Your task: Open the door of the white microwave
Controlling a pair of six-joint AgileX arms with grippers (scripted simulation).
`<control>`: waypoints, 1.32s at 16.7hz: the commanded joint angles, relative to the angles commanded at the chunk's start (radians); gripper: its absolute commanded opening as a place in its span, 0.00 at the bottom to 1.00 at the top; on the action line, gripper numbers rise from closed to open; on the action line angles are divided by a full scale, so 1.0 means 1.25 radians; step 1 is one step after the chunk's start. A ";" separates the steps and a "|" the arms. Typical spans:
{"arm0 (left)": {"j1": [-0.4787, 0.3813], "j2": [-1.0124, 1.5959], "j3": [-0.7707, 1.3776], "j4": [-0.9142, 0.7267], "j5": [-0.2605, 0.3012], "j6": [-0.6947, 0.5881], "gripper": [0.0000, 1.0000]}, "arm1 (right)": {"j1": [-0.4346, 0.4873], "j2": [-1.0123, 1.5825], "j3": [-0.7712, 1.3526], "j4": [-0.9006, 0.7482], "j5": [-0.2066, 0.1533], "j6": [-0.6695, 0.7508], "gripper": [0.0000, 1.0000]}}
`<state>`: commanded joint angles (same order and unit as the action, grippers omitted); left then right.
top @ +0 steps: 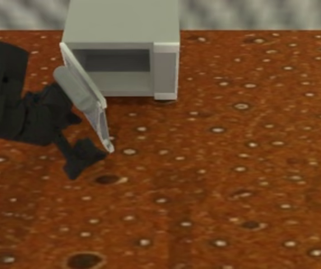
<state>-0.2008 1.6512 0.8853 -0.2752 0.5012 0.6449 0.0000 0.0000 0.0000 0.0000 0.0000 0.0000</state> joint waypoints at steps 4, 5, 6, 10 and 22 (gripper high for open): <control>0.000 -0.014 -0.003 -0.012 -0.003 -0.003 1.00 | 0.000 0.000 0.000 0.000 0.000 0.000 1.00; 0.000 -0.033 -0.007 -0.027 -0.006 -0.006 1.00 | 0.000 0.000 0.000 0.000 0.000 0.000 1.00; -0.001 -0.061 -0.012 -0.048 -0.009 -0.011 1.00 | 0.000 0.000 0.000 0.000 0.000 0.000 1.00; -0.009 -0.197 -0.034 -0.146 -0.015 -0.027 1.00 | 0.000 0.000 0.000 0.000 0.000 0.000 1.00; -0.035 -0.122 0.092 -0.295 -0.062 -0.158 1.00 | 0.000 0.000 0.000 0.000 0.000 0.000 1.00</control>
<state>-0.2445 1.4989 1.0009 -0.6440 0.4233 0.4476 0.0000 0.0000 0.0000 0.0000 0.0000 0.0000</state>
